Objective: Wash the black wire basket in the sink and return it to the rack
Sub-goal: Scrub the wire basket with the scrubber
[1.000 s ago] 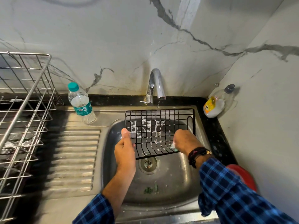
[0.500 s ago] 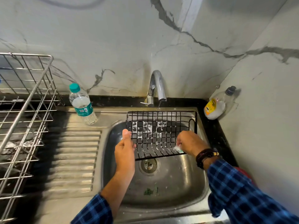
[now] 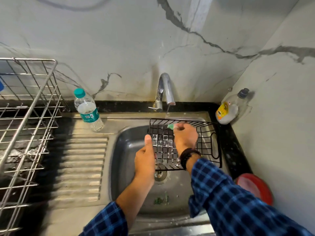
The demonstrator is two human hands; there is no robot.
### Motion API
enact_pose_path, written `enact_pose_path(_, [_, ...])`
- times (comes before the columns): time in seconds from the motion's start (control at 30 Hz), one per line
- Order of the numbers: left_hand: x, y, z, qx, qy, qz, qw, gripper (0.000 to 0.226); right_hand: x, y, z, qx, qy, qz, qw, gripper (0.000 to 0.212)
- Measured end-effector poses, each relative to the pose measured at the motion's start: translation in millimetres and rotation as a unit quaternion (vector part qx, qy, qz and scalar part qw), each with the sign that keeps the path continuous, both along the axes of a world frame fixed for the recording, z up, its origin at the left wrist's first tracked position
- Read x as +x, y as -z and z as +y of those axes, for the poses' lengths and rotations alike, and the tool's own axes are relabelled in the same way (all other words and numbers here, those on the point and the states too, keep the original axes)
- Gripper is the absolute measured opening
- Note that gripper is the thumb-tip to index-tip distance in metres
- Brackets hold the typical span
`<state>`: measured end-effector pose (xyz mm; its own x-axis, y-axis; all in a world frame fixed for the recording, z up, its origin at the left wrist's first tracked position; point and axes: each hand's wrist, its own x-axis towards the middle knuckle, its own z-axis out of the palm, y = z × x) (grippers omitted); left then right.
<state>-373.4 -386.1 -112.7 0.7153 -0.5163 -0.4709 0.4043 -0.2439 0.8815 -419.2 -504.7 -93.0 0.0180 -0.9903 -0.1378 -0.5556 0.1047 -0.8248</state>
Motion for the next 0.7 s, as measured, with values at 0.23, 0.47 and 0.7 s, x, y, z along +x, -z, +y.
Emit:
enact_pose_path(0.23, [-8, -5, -8, 0.096, 0.062, 0.03, 0.993, 0.071, 19, 15, 12, 0.053, 0.009, -0.027, 0.998, 0.008])
enact_pose_path(0.47, [-17, 4, 10, 0.061, 0.023, 0.104, 0.992, 0.064, 6, 22, 20, -0.051, -0.302, 0.246, 0.919, 0.013])
enact_pose_path(0.7, [-20, -7, 7, 0.048, -0.013, 0.104, 0.993, 0.058, -20, 17, 4, -0.084, -0.359, 0.252, 0.895, 0.017])
